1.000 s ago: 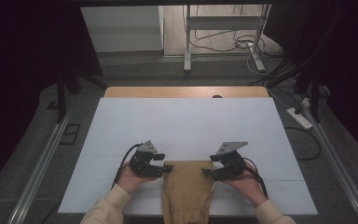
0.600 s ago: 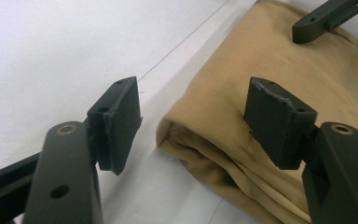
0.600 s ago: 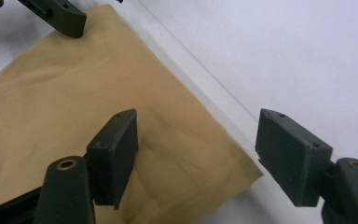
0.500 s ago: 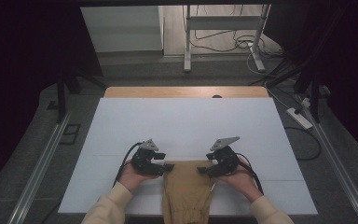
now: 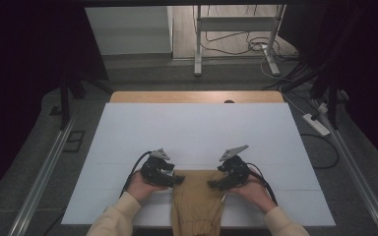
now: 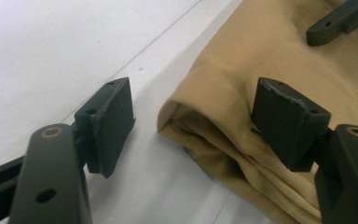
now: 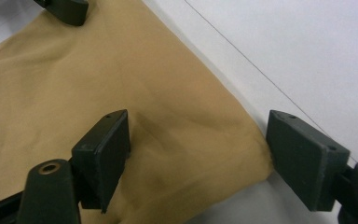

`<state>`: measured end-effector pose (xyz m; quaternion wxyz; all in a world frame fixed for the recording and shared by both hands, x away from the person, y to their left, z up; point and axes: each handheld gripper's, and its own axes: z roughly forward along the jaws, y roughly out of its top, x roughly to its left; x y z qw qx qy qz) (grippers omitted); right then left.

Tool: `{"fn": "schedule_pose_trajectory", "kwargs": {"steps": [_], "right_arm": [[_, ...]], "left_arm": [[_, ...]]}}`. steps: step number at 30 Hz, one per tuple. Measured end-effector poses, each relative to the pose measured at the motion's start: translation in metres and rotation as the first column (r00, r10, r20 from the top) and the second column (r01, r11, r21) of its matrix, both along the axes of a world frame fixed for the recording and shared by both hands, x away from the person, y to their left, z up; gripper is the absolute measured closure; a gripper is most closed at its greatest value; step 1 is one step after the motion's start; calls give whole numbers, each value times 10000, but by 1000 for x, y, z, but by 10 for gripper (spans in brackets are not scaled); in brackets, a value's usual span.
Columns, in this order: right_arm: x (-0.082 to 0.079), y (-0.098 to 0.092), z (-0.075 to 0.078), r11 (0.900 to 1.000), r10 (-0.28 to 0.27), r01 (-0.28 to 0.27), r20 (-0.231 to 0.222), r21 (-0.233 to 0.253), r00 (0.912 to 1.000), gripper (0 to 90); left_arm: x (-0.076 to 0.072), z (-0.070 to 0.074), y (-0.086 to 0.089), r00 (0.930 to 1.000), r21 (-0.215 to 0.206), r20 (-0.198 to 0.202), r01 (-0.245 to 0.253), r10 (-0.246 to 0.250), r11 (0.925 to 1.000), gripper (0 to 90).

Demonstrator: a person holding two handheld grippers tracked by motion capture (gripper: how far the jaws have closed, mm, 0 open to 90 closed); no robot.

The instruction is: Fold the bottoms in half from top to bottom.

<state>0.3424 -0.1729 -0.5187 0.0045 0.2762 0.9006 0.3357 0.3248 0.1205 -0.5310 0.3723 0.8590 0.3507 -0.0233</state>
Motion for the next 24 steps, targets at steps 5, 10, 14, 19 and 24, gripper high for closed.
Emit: {"fn": "schedule_pose_trajectory", "kwargs": {"steps": [5,10,14,19,24], "right_arm": [[-6,2,1,9998,164,-163,34,-138,9999,259],[-11,2,1,9990,452,-452,-59,24,9990,412],[-14,3,2,9985,540,-540,88,-10,9985,548],[-17,5,4,9980,630,-631,278,21,9976,736],[-16,6,9,9974,722,-722,372,-13,9967,786]], "left_arm": [[-1,-3,0,9991,-129,-306,284,-287,9995,364],[-3,-3,0,9983,-111,-443,375,-380,9992,529],[-8,-1,-4,9976,84,-218,655,-653,9978,675],[-10,2,-7,9968,239,62,794,-796,9966,741],[-9,7,-7,9964,241,235,814,-820,9964,752]]}}
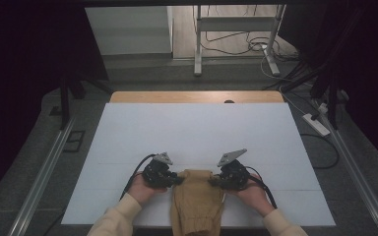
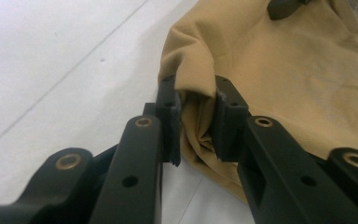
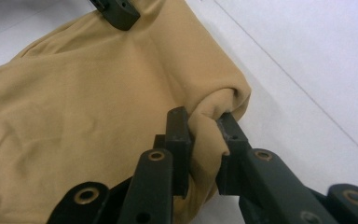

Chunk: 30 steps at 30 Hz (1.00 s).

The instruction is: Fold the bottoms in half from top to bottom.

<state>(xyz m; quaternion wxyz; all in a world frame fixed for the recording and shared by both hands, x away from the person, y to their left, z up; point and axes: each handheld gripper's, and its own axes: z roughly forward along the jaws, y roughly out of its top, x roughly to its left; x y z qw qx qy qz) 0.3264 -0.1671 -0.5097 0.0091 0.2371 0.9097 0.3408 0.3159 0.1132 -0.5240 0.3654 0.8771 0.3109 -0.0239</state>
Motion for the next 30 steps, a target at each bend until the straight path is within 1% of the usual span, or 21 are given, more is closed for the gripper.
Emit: {"fn": "schedule_pose_trajectory", "kwargs": {"steps": [5,7,8,9,13,16,21,24,27,30], "right_arm": [[7,-2,4,9995,-187,179,298,259,9994,791],[11,-1,9,9990,-335,318,539,316,9980,791],[14,-1,11,9987,-400,377,709,336,9967,792],[16,0,13,9984,-472,445,775,358,9959,792],[27,1,17,9978,-617,592,963,293,9934,791],[34,2,20,9968,-757,725,1061,329,9915,791],[42,1,22,9948,-953,906,1155,457,9887,791],[45,1,26,9935,-1072,1011,1315,526,9855,792],[48,1,30,9911,-1241,1148,1569,674,9798,792],[52,0,33,9892,-1370,1264,1632,735,9770,792]], "left_arm": [[8,8,4,9997,-347,180,-154,160,9993,753],[14,12,6,9987,-567,400,-288,311,9980,753],[17,14,7,9984,-609,433,-329,356,9976,753],[19,15,7,9980,-635,468,-384,414,9972,753],[29,17,8,9962,-764,626,-554,603,9955,753],[36,18,9,9953,-900,675,-629,691,9940,753],[43,23,8,9935,-895,830,-706,781,9935,753],[49,28,8,9922,-855,957,-717,798,9938,753],[54,33,8,9895,-878,1153,-774,873,9931,752],[60,35,7,9877,-889,1267,-810,920,9927,752]]}}
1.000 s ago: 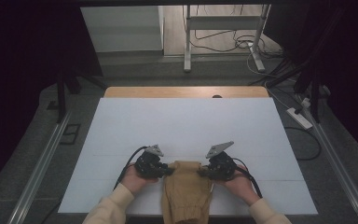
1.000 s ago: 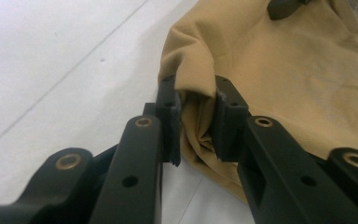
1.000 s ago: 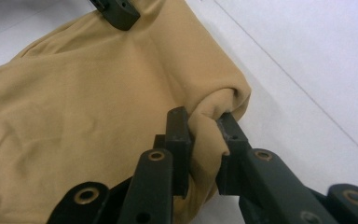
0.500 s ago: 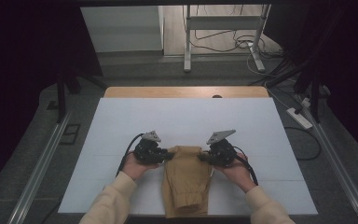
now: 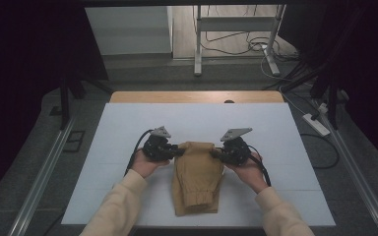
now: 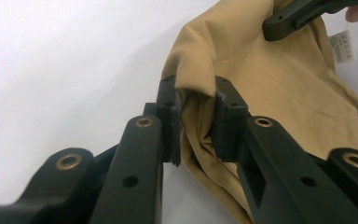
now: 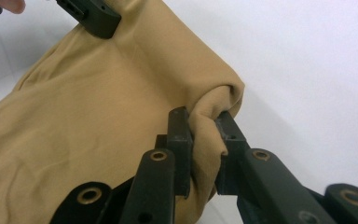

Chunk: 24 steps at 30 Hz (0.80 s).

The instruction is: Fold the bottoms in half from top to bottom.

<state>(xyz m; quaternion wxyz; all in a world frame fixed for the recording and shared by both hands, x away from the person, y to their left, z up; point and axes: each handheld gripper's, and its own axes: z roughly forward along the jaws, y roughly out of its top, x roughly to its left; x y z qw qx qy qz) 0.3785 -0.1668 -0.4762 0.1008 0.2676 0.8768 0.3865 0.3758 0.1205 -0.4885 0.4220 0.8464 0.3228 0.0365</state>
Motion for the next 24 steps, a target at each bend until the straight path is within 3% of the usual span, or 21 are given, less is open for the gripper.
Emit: {"fn": "schedule_pose_trajectory", "kwargs": {"steps": [15,24], "right_arm": [[23,3,-3,9996,-265,265,-20,50,9996,792],[38,4,4,9987,-503,504,225,-45,9985,792]], "left_arm": [[21,0,0,9998,188,-54,-181,182,9997,752],[39,8,-4,9994,360,220,-276,269,9990,751]]}}
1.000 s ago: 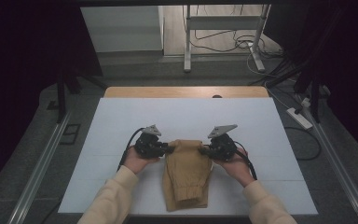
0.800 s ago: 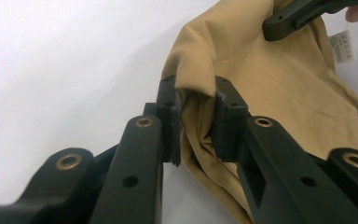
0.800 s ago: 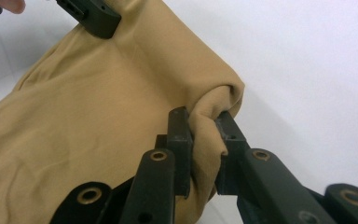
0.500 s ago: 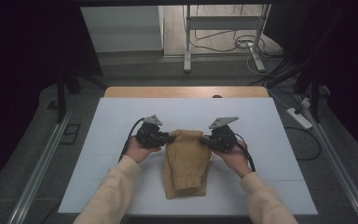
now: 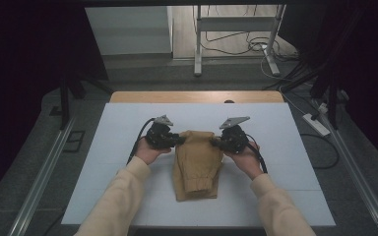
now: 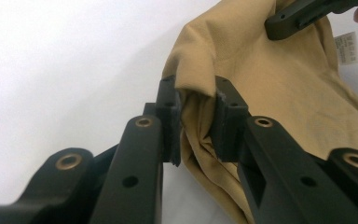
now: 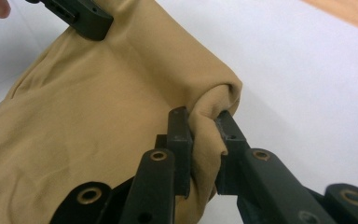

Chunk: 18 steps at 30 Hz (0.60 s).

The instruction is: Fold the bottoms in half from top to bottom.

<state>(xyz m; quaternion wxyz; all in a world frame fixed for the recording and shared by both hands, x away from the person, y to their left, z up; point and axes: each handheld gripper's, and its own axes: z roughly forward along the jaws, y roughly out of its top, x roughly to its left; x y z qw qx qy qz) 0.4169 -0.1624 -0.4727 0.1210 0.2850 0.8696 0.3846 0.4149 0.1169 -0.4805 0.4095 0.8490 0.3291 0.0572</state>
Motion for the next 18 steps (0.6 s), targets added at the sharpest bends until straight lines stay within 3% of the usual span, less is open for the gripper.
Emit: {"fn": "schedule_pose_trajectory", "kwargs": {"steps": [10,18], "right_arm": [[20,1,8,9989,-367,376,304,-297,9989,792],[32,1,-2,9972,-566,572,151,-480,9983,790]], "left_arm": [[22,4,-7,9995,142,158,-266,264,9995,748],[34,-6,-11,9995,412,52,-308,306,9987,739]]}}
